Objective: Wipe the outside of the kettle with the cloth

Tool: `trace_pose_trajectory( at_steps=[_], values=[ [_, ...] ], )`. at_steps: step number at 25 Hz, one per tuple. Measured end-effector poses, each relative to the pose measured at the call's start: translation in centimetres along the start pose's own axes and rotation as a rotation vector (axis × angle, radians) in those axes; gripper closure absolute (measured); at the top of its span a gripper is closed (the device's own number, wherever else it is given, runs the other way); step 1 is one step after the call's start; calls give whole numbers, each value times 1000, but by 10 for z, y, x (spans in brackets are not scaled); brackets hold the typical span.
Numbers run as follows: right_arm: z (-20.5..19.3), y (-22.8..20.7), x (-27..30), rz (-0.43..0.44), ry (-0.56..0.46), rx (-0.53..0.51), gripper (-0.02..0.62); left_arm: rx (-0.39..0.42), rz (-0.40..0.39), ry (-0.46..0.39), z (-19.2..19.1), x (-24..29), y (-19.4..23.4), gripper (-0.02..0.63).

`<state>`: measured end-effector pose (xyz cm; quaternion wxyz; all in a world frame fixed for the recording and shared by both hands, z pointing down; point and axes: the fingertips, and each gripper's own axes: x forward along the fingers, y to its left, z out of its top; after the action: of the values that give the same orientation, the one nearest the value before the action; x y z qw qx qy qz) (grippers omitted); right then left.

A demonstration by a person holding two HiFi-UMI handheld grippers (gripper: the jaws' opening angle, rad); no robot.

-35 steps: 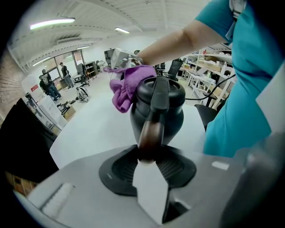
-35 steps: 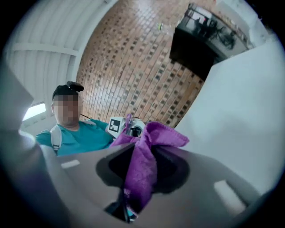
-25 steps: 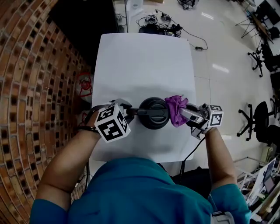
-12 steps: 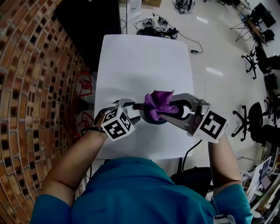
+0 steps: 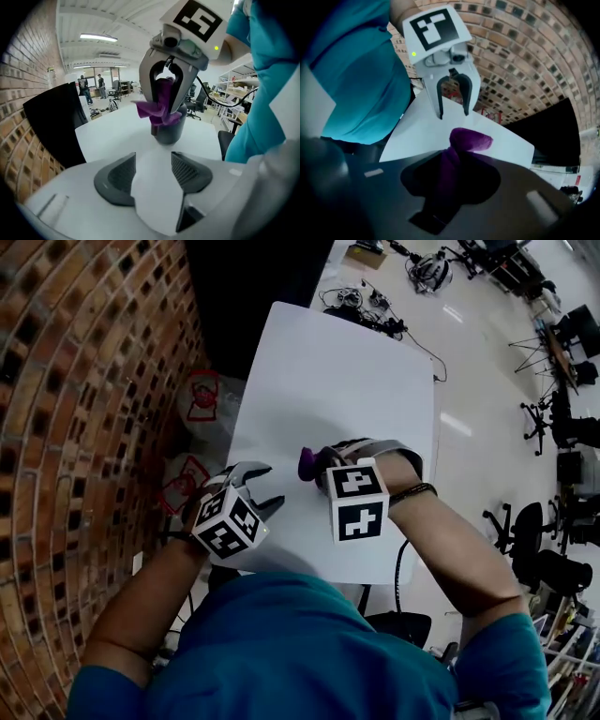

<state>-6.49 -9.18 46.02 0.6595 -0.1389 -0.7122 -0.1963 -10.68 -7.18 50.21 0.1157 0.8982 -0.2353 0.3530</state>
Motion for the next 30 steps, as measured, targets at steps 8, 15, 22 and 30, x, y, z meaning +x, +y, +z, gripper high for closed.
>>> trace_pose_trajectory(
  at_steps=[8,15,22,30],
  values=[
    [33,-16,30,87,70,-52,491,-42,28,-31,-24,-23,9,364],
    [11,-14,15,33,3,16,491,-22,-88,-15,-26,30,10,373],
    [0,-9,-2,-15,-126,94,491,98,-285,-96,32,96,-1,375],
    [-7,-15,-4,245,-206,255,491,103,-341,-159,55,112,-3,476]
  ],
)
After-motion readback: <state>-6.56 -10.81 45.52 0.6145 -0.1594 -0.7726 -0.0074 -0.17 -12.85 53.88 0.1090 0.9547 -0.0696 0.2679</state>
